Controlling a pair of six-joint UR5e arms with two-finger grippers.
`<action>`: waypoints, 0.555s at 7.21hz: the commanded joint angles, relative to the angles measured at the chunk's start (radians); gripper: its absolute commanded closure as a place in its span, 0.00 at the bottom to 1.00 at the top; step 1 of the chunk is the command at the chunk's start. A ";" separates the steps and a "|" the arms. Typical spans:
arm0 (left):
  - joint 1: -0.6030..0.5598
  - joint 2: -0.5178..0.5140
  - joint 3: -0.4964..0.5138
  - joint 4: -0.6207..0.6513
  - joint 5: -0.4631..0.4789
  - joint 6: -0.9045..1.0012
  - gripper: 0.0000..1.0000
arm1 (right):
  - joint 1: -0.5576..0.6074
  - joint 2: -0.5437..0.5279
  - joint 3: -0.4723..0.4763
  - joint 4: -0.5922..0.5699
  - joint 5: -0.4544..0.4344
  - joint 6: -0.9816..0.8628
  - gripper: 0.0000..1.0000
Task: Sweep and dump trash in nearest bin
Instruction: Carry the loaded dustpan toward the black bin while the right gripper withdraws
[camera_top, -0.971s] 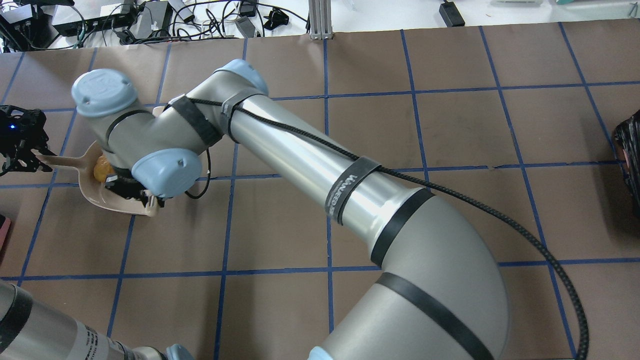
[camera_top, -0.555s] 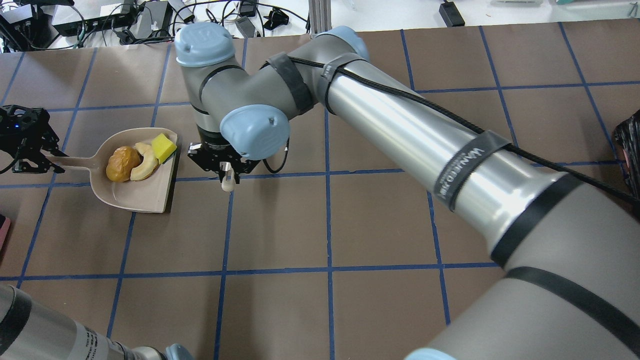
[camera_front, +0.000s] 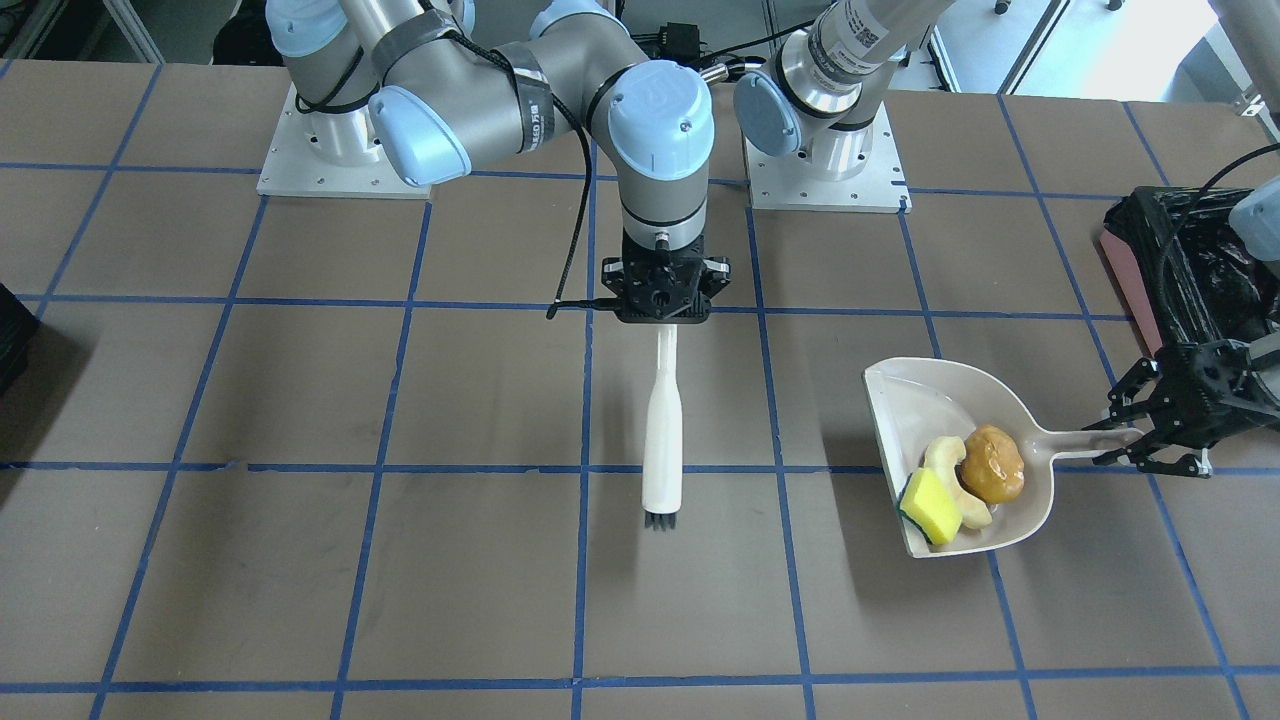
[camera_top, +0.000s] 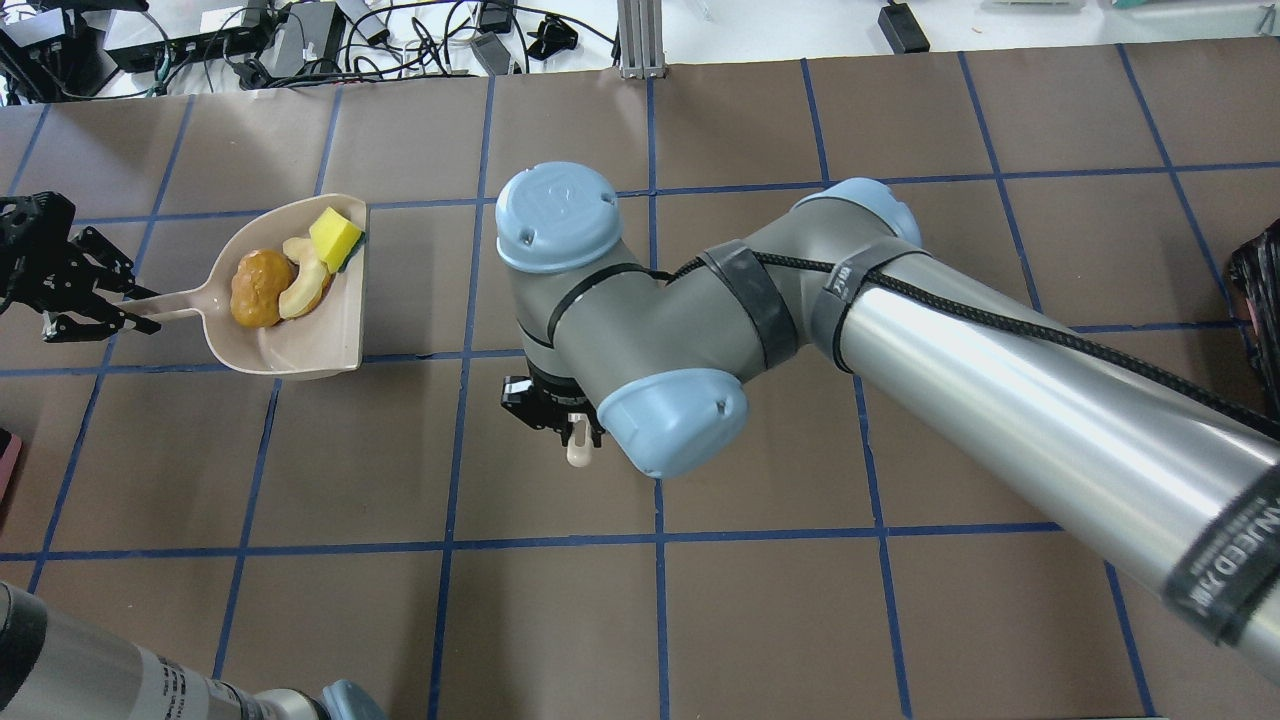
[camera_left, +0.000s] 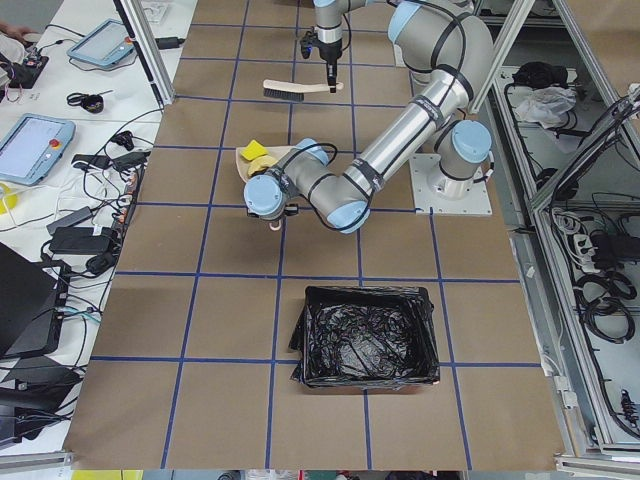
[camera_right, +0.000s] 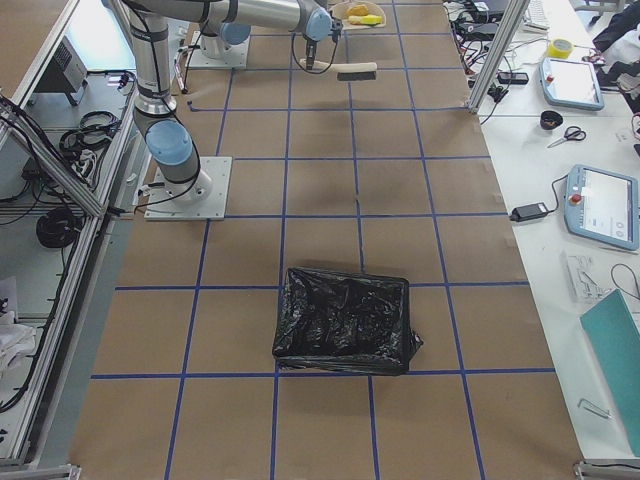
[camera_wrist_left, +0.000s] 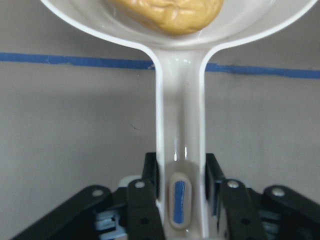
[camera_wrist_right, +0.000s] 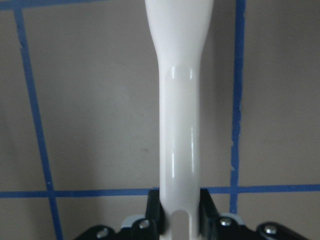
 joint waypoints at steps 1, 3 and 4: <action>0.069 0.021 0.020 -0.136 -0.173 -0.049 1.00 | 0.008 -0.080 0.159 -0.091 -0.033 0.014 1.00; 0.130 0.047 0.024 -0.189 -0.192 -0.161 1.00 | 0.017 -0.077 0.173 -0.078 -0.014 0.043 1.00; 0.138 0.067 0.035 -0.189 -0.167 -0.170 1.00 | 0.055 -0.073 0.191 -0.057 -0.022 0.036 1.00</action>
